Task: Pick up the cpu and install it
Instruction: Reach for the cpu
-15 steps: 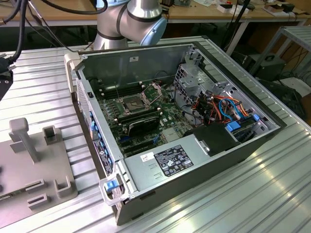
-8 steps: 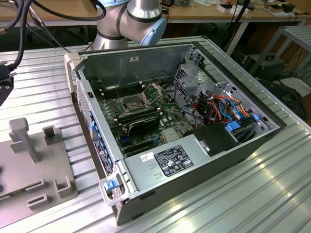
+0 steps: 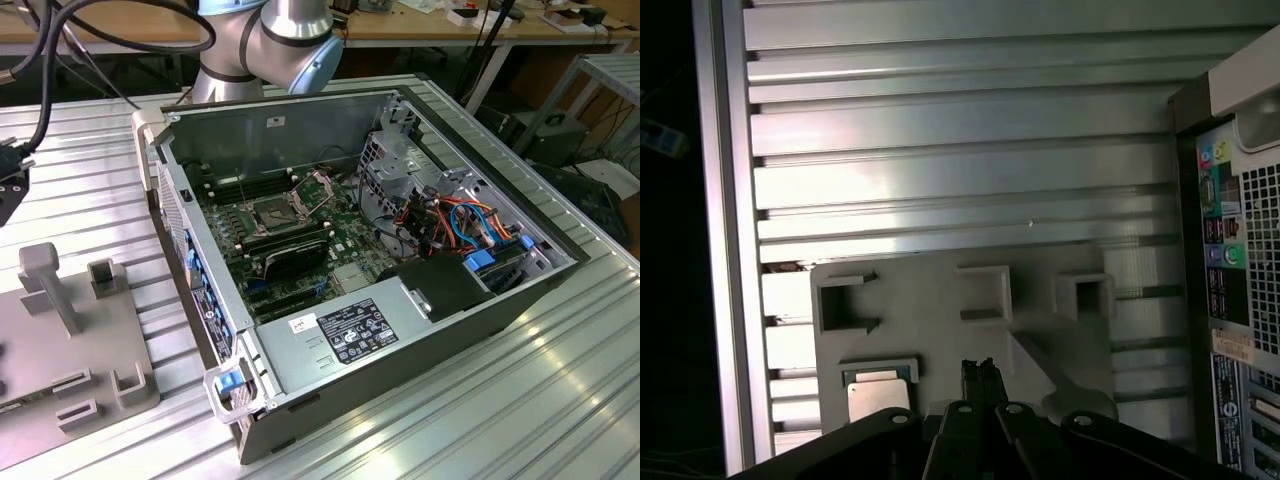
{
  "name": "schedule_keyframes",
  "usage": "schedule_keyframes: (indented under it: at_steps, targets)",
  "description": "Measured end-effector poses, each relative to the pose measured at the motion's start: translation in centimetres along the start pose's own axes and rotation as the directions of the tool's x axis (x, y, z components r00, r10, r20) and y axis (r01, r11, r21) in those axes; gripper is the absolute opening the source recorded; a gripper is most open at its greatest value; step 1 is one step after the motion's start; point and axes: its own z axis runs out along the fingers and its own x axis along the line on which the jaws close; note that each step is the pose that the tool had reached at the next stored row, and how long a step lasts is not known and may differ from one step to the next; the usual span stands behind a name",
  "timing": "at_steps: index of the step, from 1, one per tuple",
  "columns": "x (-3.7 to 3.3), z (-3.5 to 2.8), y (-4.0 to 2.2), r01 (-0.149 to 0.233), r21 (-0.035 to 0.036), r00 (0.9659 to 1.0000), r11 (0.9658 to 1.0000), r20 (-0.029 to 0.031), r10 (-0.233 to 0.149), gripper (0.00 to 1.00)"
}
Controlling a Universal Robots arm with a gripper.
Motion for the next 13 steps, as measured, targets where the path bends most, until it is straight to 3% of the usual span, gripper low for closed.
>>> schedule_keyframes:
  at_steps: [13]
  targets:
    - [0.08,0.47,-0.02,0.0,0.0008,1.0,1.0,0.0002,0.0,0.11]
